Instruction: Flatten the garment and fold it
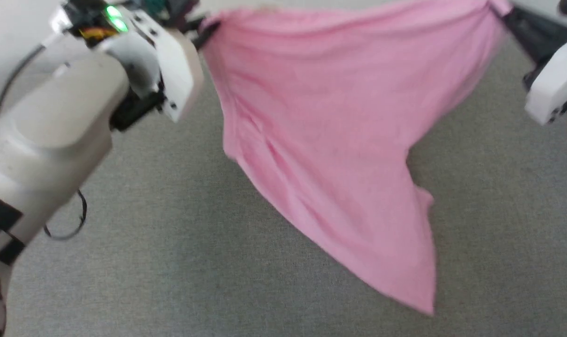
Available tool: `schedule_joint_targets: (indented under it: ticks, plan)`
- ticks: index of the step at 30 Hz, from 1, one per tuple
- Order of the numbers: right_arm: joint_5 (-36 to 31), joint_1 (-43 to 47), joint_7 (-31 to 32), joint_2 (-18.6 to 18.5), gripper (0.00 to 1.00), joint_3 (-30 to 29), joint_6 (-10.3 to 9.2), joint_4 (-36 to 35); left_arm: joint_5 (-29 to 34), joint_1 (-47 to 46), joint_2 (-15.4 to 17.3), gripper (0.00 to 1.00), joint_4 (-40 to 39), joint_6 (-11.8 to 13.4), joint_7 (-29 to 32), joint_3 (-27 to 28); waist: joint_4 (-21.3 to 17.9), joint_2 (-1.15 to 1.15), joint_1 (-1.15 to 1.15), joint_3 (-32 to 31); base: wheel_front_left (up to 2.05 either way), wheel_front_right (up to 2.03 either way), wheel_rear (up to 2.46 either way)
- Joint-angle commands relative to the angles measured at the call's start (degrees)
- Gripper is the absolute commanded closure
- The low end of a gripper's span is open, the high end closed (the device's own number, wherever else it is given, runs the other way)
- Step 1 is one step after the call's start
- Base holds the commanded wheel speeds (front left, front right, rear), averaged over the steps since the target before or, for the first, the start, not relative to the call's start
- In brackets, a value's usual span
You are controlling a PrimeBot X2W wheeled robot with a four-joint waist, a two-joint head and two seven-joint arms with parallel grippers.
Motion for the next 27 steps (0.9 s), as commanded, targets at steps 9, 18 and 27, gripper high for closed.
schedule_joint_targets:
  ticks: [9, 18, 27]
  plan:
    - [-10.34, -9.77, -2.42, 4.45, 1.0, -11.1, -0.06, 2.78, 4.87, -12.4, -0.43, 1.0, 1.86, 3.74, -7.78, 4.75, 2.65, 0.0, 0.01, 2.03, 0.0, 0.0, 0.0]
    - [-20.46, -25.17, -0.51, 7.85, 1.0, -17.61, -0.06, 6.61, 7.68, -25.71, -2.35, 1.0, 6.16, 7.32, -12.61, 9.21, 4.8, 0.0, 0.01, 13.27, 0.0, 0.0, 0.0]
    - [-25.12, -34.28, -1.21, 10.85, 1.0, -19.98, -0.06, 11.38, 7.44, -30.27, -3.31, 1.0, 11.03, 8.82, -17.63, 12.37, 5.81, 0.0, 0.01, 20.57, 0.0, 0.0, 0.0]
